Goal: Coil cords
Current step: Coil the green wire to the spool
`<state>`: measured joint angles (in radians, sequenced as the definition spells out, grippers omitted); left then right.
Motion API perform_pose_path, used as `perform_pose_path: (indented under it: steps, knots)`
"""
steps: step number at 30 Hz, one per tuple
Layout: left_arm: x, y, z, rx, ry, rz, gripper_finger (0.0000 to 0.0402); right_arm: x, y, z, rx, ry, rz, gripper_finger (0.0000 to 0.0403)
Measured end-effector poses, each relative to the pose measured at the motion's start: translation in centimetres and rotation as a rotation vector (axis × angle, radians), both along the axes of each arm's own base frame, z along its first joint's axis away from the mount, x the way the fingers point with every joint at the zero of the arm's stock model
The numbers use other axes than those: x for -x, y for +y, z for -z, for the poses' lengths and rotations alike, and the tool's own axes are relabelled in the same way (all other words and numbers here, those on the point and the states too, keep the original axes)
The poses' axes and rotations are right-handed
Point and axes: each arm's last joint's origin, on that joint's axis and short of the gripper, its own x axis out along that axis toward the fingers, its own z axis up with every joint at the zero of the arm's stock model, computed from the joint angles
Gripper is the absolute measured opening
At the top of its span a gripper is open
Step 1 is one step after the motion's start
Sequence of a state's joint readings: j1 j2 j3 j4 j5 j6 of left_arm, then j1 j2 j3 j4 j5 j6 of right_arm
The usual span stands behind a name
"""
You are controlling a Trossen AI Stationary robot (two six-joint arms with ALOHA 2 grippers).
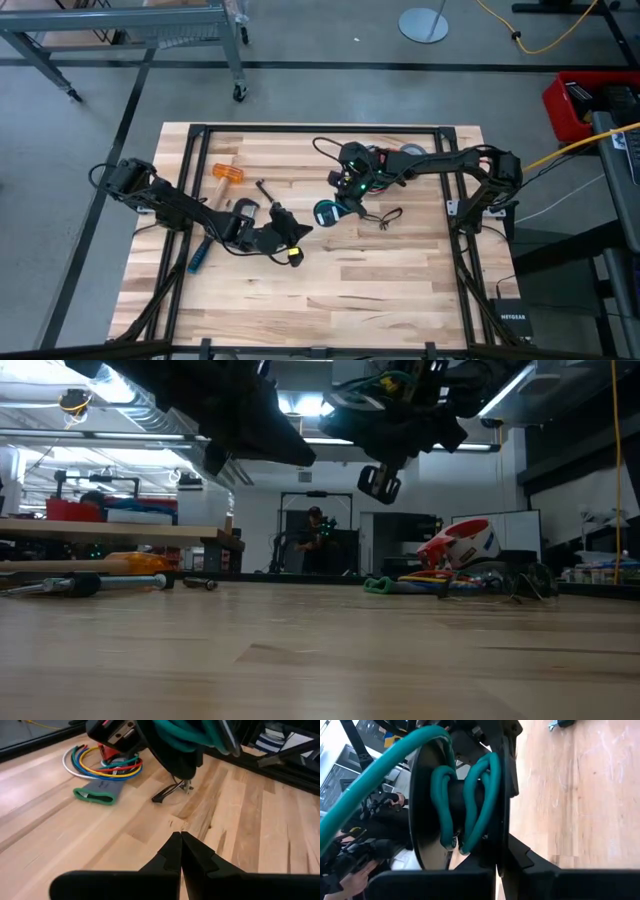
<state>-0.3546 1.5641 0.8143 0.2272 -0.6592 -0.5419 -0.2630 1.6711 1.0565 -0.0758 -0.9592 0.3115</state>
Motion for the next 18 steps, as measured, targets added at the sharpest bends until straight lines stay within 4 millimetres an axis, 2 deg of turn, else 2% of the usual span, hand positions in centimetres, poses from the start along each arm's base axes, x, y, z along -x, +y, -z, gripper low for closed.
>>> perform_pose_path:
  steps: [7, 11, 14, 18]
  knots:
    - [-0.1, -0.4, -0.4, 0.031, -0.049, 0.02, 0.0001, -0.1, -0.1, 0.1, 0.044, 0.006, 0.051, 0.0007]
    - [-0.6, -1.2, -1.7, 0.068, -0.162, 0.151, 0.0002, -0.3, -0.4, 0.3, 0.105, 0.014, 0.123, 0.0007]
    - [-0.8, -1.8, -2.9, 0.029, -0.261, 0.245, 0.0019, -0.4, -0.6, 0.2, 0.146, 0.005, 0.171, 0.0007]
    - [-0.8, -2.1, -4.1, -0.008, -0.367, 0.266, 0.0066, -0.6, -0.7, 0.2, 0.191, -0.004, 0.226, 0.0007]
